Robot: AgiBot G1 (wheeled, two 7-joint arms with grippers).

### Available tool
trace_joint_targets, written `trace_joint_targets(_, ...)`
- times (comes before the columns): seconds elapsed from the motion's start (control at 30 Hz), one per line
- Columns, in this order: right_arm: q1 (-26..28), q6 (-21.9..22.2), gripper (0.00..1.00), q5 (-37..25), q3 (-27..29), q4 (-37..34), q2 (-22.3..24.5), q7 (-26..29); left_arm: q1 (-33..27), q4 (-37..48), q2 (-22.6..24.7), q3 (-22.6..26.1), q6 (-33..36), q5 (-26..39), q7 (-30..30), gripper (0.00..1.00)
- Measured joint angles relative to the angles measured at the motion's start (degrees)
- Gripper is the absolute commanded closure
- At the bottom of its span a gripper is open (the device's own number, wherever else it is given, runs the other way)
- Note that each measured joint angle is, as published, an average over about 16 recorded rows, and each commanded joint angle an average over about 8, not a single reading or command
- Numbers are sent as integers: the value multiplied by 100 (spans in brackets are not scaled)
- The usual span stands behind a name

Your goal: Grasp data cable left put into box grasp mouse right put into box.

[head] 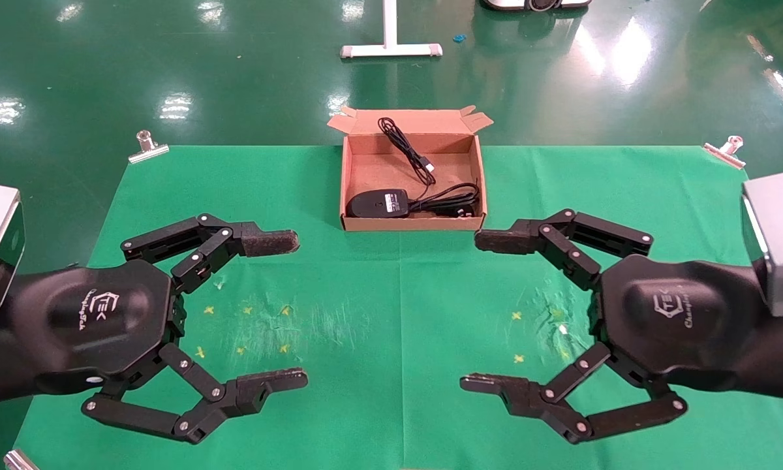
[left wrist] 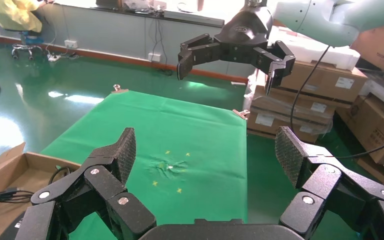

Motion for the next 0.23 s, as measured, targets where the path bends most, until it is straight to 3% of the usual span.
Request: trace_joint_targets(0.23, 1, 1, 0, -1, 0, -1, -1, 0, -10, 13, 6, 10, -8, 6, 6, 0)
